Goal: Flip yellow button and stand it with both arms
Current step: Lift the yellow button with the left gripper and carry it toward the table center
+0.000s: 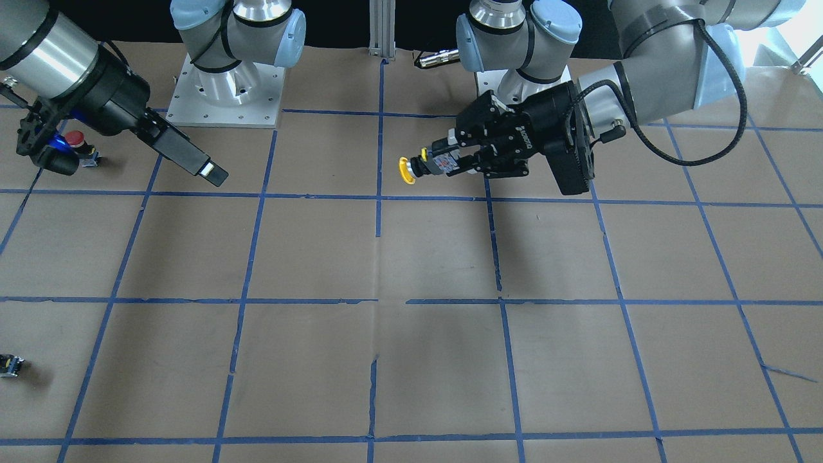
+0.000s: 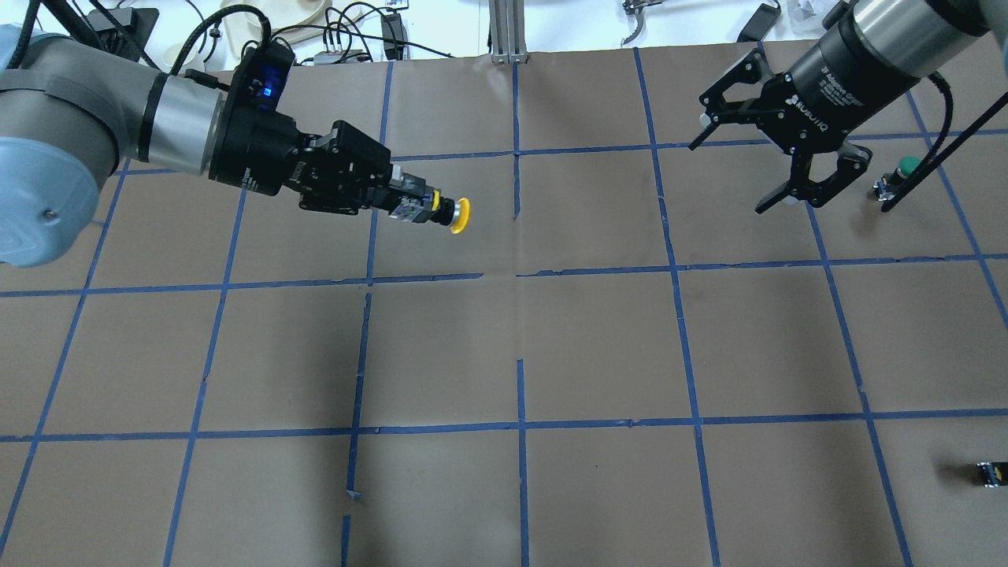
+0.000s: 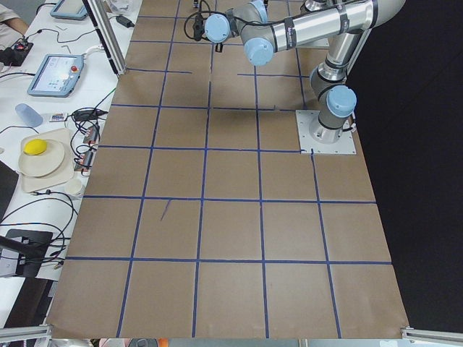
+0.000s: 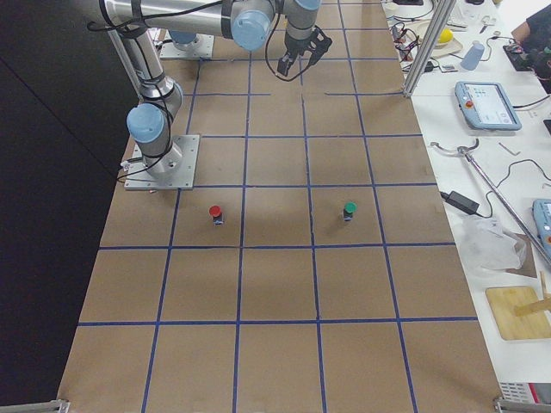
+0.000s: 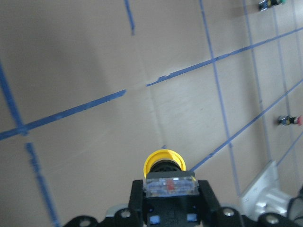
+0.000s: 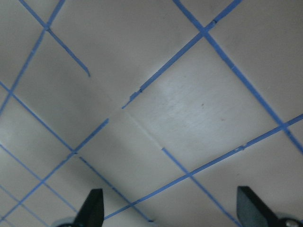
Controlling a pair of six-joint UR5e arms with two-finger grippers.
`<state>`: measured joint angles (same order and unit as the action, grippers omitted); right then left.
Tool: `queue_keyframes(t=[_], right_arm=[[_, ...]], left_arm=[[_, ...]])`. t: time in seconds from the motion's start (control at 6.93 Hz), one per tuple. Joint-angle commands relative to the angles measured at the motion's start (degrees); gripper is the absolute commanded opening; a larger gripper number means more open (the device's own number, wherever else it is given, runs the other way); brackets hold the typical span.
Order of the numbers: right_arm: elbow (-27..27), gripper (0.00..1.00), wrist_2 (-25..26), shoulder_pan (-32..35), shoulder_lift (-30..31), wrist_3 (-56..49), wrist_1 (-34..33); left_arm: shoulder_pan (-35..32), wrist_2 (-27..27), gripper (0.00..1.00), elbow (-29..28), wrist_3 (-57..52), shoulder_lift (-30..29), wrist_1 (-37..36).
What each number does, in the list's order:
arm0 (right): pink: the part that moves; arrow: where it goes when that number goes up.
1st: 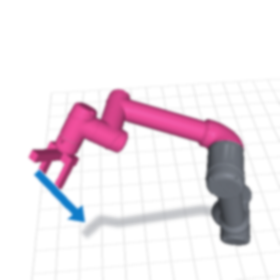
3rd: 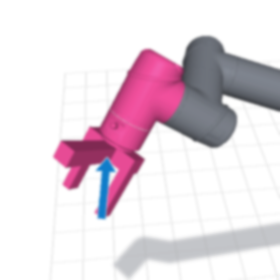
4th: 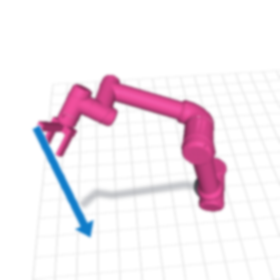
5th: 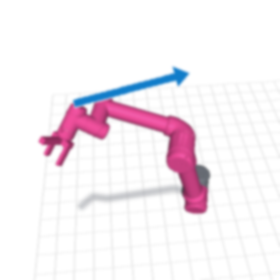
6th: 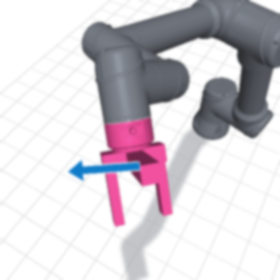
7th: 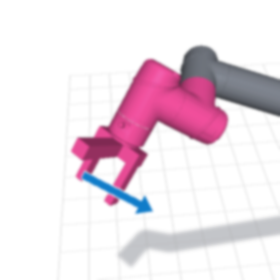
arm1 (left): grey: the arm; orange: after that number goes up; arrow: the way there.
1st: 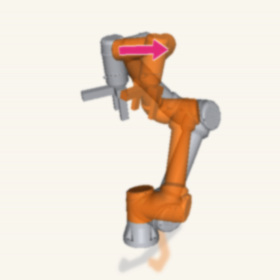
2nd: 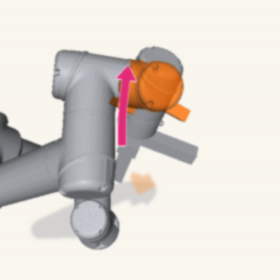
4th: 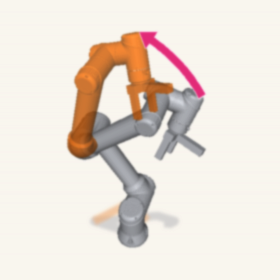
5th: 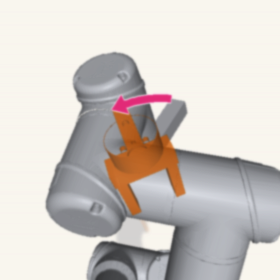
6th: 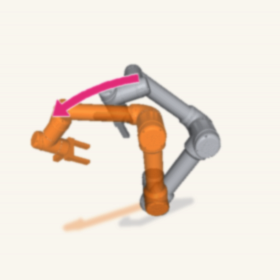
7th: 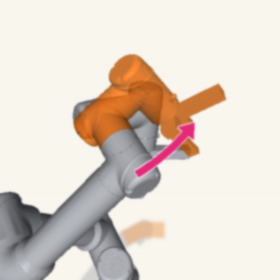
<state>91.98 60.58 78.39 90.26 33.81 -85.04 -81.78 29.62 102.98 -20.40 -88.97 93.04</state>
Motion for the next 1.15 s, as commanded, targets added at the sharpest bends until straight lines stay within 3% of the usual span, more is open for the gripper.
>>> queue_keyframes(t=[0.0, 0.14, 0.43, 1.01], right_arm=[[-0.75, 1.00, -12.71, -0.87, -0.53, 12.05, -0.56], [-0.67, 1.00, -16.07, -0.61, 0.35, 12.24, -0.21], [0.29, 1.00, -20.66, 0.44, 3.50, 17.04, 0.40], [0.21, 1.00, -27.87, 3.78, 5.10, 29.01, 0.05]], left_arm=[[-2.67, -14.56, 0.17, 0.20, 5.63, 0.64, -0.49], [-3.99, -21.38, 0.16, 0.38, 6.42, 0.38, -0.49], [-5.84, -28.80, 0.16, 0.47, 7.30, 0.55, -0.49], [-5.85, -29.27, 0.16, 0.47, 6.87, -0.41, -0.66]])
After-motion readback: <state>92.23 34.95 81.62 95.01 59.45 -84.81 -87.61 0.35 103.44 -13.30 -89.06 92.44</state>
